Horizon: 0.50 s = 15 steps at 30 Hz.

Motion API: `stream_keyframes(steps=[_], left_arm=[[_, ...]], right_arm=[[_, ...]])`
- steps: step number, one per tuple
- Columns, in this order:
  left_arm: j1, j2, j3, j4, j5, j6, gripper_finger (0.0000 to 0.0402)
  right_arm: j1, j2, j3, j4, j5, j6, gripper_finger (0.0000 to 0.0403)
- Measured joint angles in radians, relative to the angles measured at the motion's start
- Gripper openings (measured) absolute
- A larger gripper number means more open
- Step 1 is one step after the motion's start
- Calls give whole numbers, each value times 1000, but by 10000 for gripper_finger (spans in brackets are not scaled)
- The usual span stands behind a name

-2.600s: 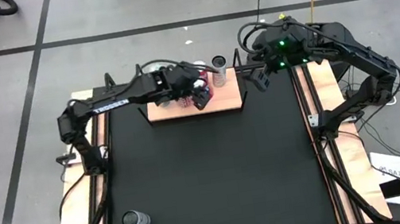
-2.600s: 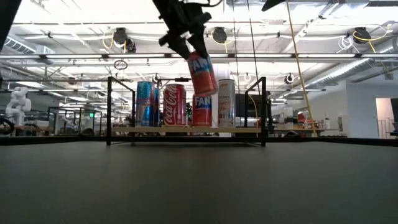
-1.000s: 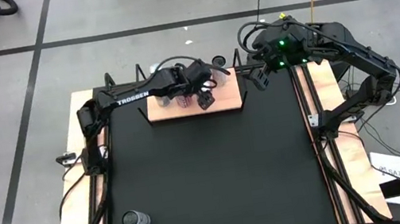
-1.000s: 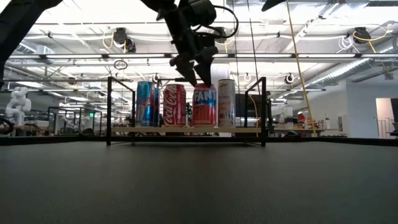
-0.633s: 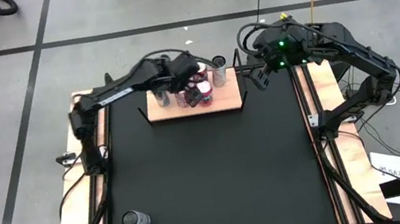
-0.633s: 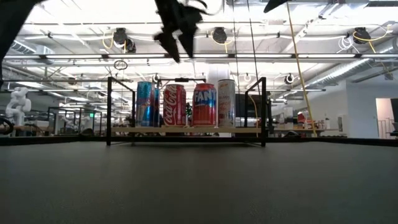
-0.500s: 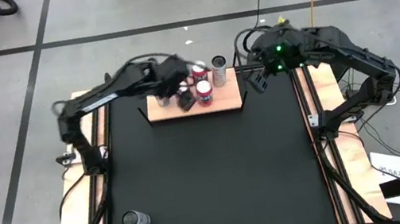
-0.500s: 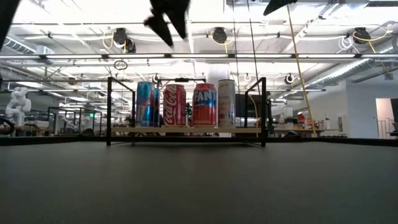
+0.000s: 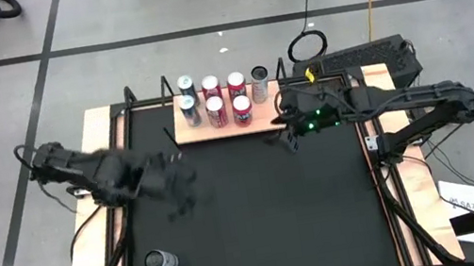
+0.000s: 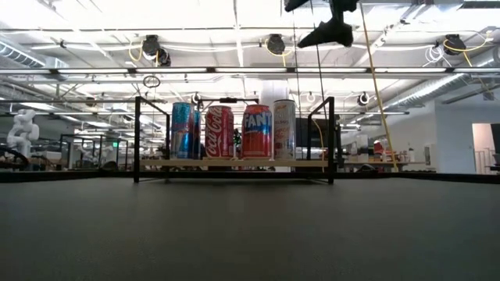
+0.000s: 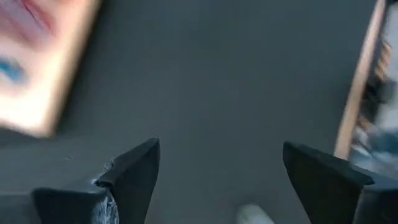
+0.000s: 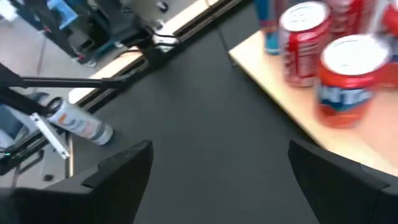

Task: Place canned beverage on shelf
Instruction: Put the white-yellow soda can on the shelf aligned with the other white-yellow soda can on the shelf

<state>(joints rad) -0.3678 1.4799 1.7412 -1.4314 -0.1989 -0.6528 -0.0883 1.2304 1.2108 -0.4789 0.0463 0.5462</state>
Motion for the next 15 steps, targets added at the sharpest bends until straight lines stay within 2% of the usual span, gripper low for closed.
stream_keyframes(steps=[3,11,15], left_arm=[[-108,-3,-11,-29,43,-225,332],[-339,41,-20,-47,26,-922,331],[-428,87,-62,-79,154,-1172,331]], right_arm=[[36,2,-39,32,1,14,361],[93,7,-45,72,57,15,361],[111,8,-45,96,61,15,361]])
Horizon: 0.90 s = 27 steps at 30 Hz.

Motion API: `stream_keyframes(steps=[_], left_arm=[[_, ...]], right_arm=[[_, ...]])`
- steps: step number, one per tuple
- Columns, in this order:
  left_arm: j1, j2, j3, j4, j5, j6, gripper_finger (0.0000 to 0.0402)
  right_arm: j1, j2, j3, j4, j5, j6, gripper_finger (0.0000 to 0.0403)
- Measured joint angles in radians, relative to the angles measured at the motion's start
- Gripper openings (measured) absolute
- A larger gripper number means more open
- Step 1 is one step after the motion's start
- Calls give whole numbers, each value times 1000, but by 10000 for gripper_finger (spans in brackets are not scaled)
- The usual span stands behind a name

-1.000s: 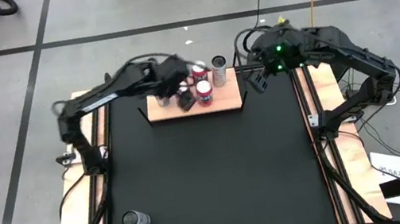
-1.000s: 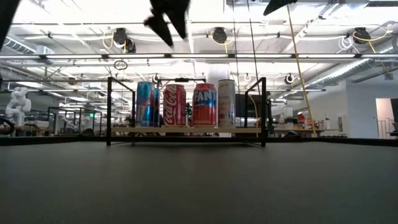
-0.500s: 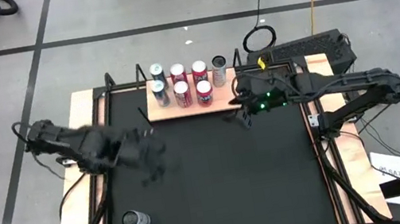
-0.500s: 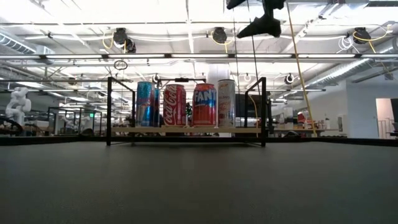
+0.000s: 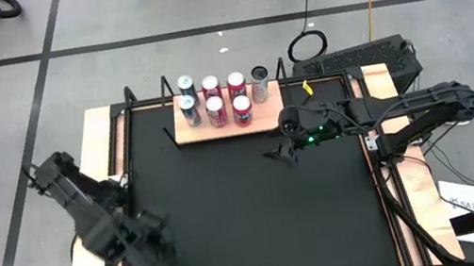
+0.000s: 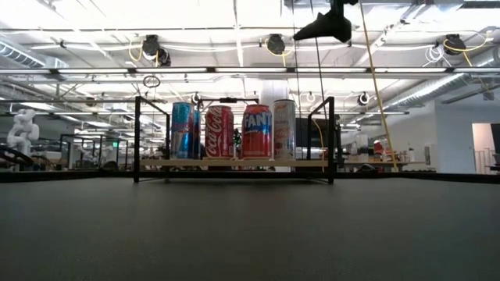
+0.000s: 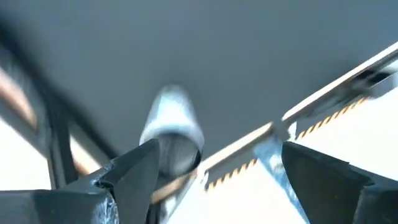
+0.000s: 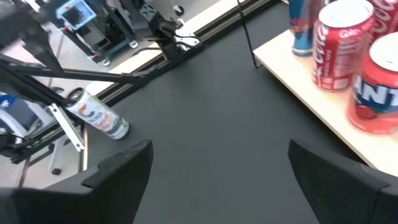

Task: Place canned beverage on shelf
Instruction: Put the white-yellow soda can on the shelf aligned with the other white-yellow soda can on the shelf

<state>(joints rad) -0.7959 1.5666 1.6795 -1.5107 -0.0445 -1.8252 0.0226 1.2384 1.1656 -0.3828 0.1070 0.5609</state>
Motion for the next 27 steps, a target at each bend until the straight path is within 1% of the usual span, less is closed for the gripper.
stream_keyframes(steps=[3,9,11,16,22,27], left_arm=[[-60,23,-14,2,49,-134,331],[-144,28,-57,-6,44,-364,331],[-155,28,-84,5,64,-385,331],[-148,45,-143,43,66,-397,331],[-140,44,-166,64,63,-398,332],[-140,44,-212,135,62,-394,331]], right_arm=[[12,7,0,19,0,-5,361],[32,8,0,13,1,-8,361],[40,8,0,12,1,-8,361],[62,8,0,8,2,-2,361],[86,8,0,-12,28,4,361],[92,8,0,-11,29,7,361]])
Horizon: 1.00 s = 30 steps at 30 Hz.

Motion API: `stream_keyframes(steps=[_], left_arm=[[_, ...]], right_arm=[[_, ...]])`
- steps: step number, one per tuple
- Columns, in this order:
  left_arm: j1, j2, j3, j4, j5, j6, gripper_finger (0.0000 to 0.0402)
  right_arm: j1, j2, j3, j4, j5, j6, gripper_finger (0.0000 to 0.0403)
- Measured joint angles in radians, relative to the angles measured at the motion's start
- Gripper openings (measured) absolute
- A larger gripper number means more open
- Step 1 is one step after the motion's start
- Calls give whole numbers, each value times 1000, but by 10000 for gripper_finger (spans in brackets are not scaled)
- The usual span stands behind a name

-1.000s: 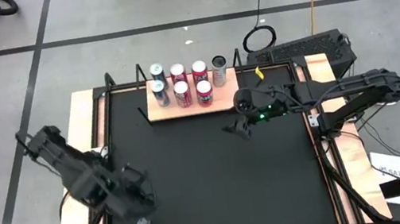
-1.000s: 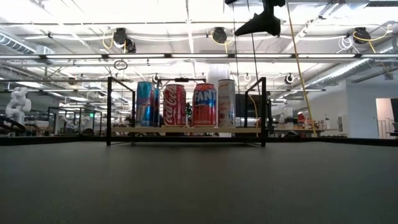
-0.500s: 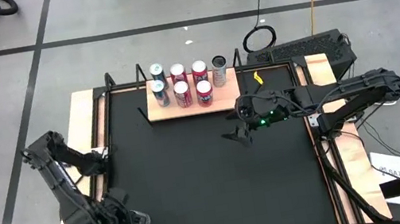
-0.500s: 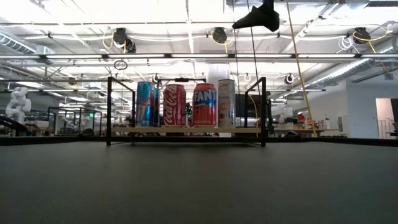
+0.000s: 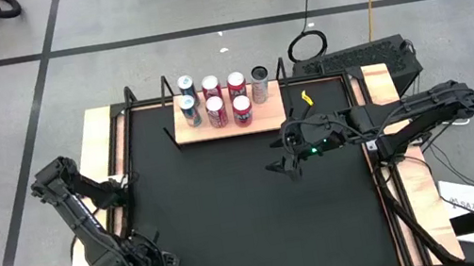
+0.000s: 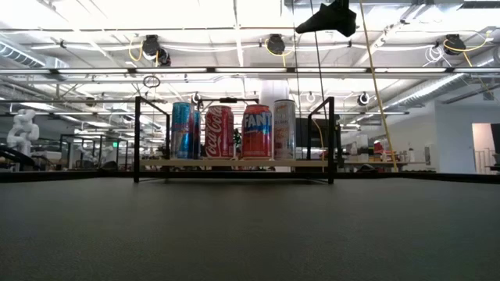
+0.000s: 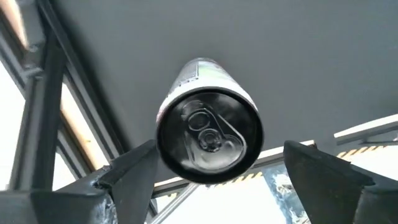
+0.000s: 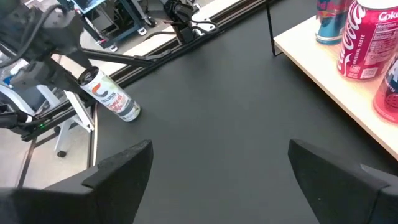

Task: Place canned beverage on shelf
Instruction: Put the white-yellow soda can on the shelf aligned with the other white-yellow soda can on the shelf

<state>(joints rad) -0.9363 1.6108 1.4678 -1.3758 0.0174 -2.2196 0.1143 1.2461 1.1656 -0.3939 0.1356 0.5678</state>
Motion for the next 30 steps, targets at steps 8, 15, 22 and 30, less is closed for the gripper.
stream_keyframes(steps=[8,15,22,30], left_arm=[[9,0,-90,57,7,4,331],[47,0,-98,58,-48,67,304],[67,0,-97,77,-27,234,247],[78,-24,-93,75,-49,431,239]], right_arm=[[0,0,0,0,0,-1,361],[0,0,0,1,0,-1,361],[0,0,0,0,-1,0,361],[0,0,0,0,-1,-3,361]])
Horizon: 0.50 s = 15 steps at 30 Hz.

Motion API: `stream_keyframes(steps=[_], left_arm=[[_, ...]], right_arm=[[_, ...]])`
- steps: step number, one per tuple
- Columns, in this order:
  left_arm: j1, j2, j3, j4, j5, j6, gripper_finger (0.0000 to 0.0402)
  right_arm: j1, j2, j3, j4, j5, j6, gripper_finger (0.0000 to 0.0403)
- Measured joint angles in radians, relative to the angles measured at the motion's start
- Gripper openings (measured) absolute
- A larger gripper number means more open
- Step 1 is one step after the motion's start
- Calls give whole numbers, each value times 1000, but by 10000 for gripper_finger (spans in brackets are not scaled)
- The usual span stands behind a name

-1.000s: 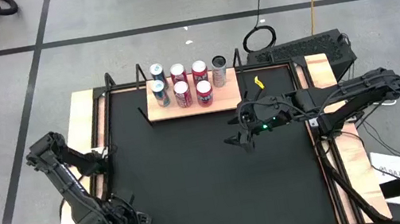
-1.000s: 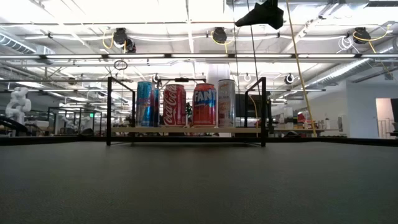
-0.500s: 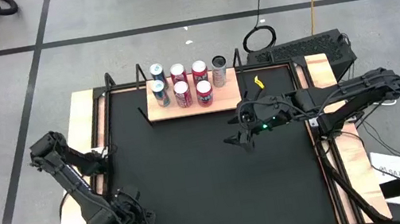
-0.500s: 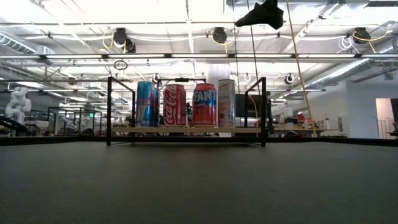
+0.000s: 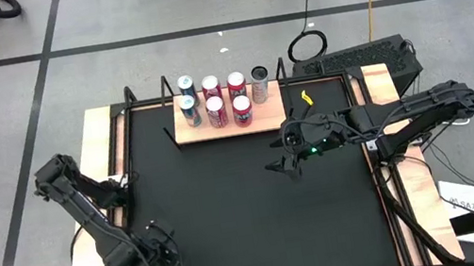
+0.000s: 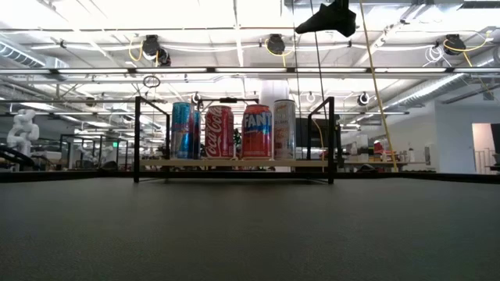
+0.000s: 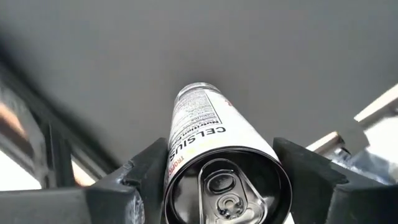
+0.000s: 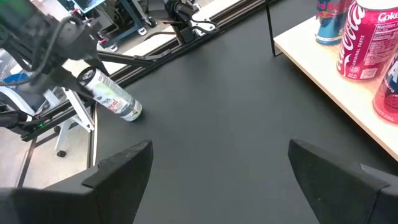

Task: Place canned beverage on shelf
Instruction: Put the white-yellow soda can on the shelf aligned with the other white-yellow soda can on the shelf

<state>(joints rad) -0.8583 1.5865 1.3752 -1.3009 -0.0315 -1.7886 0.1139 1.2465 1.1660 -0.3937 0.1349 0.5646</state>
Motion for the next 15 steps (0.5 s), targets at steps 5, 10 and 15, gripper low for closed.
stream_keyframes(steps=[5,10,15], left_arm=[[74,-18,41,4,-98,305,238],[188,-20,73,54,-139,748,237],[323,-20,74,179,-133,1207,237]], right_arm=[[0,0,0,0,-5,0,361],[12,0,0,1,-19,2,361],[44,3,0,-10,-84,-36,361]])
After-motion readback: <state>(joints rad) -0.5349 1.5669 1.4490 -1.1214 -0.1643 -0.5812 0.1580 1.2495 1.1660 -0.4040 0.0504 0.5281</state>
